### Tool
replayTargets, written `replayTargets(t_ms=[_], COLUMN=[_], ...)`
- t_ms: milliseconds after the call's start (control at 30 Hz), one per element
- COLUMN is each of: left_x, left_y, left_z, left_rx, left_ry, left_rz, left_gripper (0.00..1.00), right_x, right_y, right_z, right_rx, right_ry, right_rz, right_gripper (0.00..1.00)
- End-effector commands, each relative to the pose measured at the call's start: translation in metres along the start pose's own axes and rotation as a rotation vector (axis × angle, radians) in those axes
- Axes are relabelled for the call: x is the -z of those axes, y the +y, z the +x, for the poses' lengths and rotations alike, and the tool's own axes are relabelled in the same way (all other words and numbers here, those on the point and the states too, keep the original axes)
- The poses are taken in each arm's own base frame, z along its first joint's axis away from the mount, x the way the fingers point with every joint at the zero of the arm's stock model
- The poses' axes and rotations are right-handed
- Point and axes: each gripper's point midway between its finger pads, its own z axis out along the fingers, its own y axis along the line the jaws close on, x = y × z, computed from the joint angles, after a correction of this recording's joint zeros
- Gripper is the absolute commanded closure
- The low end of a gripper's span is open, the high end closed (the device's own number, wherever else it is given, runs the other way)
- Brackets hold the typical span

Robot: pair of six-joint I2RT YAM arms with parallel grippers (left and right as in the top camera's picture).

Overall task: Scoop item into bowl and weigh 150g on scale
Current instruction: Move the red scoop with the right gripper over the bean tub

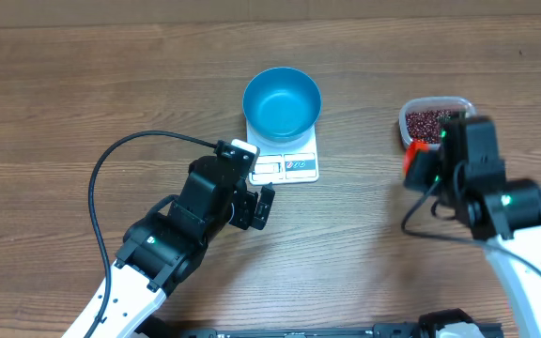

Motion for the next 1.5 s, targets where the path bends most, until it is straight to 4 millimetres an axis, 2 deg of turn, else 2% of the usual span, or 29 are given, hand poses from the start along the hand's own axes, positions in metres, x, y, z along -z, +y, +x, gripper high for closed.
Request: replayTargets(t_ms=[0, 200, 400, 633, 833, 967, 1300, 1467], left_x=[0.001, 0.001, 0.001, 0.001, 0.001, 0.001, 0.002, 0.002], left_y=[-0.002, -0.002, -0.002, -0.002, -0.002, -0.002, -0.002, -0.002], left_z=[0.003, 0.003, 0.003, 0.003, 0.003, 0.003, 0.002, 0.003], left_rx=[-0.024, -0.024, -0.024, -0.024, -0.024, -0.024, -0.024, -0.024], left_ry=[-0.001, 0.000, -0.001, -0.001, -0.001, -0.001, -0.002, -0.001], left_rz=[0.014, 0.014, 0.014, 0.014, 0.014, 0.014, 0.015, 0.014], left_gripper=[0.00, 0.00, 0.00, 0.00, 0.00, 0.00, 0.01, 0.00], right_x=[0.004, -0.003, 0.001, -0.005, -0.020, -0.038, -0.078, -0.086], right_y=[-0.002, -0.003, -0.016, -0.029, -0.050, -0.047, -0.051, -0.052], right_z=[-0.024, -0.049, -0.073, -0.087, -0.090, -0.087, -0.075, -0.072], right_rx=[0.070, 0.149, 0.217, 0.223, 0.177, 0.167, 0.181, 0.182], right_ry=[-0.045, -0.121, -0.217, -0.242, -0.207, -0.162, -0.055, -0.033], right_rz=[0.024, 0.044, 0.151, 0.191, 0.225, 0.173, 0.190, 0.194], right_gripper=[0.96, 0.96, 0.96, 0.96, 0.96, 0.96, 0.96, 0.96])
